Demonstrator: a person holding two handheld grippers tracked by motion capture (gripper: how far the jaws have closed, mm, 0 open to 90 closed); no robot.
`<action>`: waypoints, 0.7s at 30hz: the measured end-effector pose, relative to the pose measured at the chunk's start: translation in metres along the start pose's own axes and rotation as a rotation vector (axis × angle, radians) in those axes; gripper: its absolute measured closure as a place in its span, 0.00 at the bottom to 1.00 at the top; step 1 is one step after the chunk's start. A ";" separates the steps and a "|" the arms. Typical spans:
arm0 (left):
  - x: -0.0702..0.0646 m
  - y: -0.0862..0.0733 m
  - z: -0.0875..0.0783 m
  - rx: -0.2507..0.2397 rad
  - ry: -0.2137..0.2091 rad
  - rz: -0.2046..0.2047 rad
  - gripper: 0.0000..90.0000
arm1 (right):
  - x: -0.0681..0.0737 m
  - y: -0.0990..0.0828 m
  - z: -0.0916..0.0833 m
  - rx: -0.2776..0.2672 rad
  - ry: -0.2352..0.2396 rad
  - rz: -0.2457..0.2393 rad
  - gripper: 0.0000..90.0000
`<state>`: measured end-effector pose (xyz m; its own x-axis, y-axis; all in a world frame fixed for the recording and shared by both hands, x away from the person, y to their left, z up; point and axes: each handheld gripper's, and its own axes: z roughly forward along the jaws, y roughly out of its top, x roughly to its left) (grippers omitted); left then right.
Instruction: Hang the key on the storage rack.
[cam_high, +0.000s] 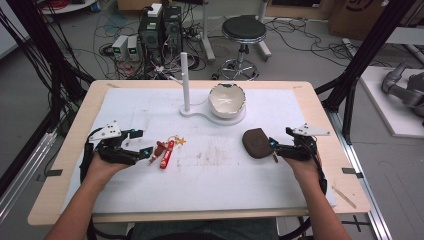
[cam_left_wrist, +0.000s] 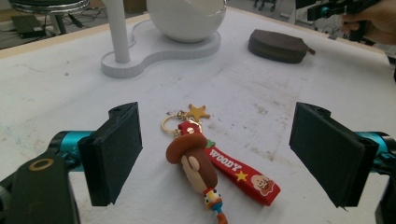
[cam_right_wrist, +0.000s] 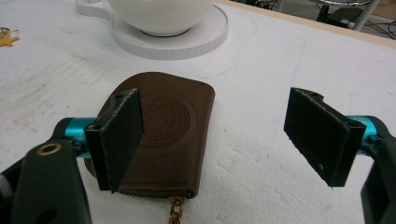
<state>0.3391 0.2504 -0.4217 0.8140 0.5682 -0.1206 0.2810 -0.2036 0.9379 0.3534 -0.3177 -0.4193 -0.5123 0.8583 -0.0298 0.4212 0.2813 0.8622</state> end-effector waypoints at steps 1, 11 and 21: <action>0.000 0.000 0.000 0.000 -0.002 0.000 0.19 | 0.000 0.000 0.000 -0.001 0.004 0.000 0.22; 0.002 -0.002 0.001 0.021 0.007 -0.001 0.19 | 0.001 0.000 -0.001 -0.005 0.005 -0.006 0.22; 0.005 -0.006 0.010 0.068 0.015 0.003 0.19 | 0.001 0.000 0.000 -0.005 -0.002 -0.012 0.22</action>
<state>0.3464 0.2470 -0.4313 0.8072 0.5796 -0.1121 0.3128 -0.2589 0.9139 0.3528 -0.3169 -0.4189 -0.5161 0.8555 -0.0414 0.4114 0.2900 0.8641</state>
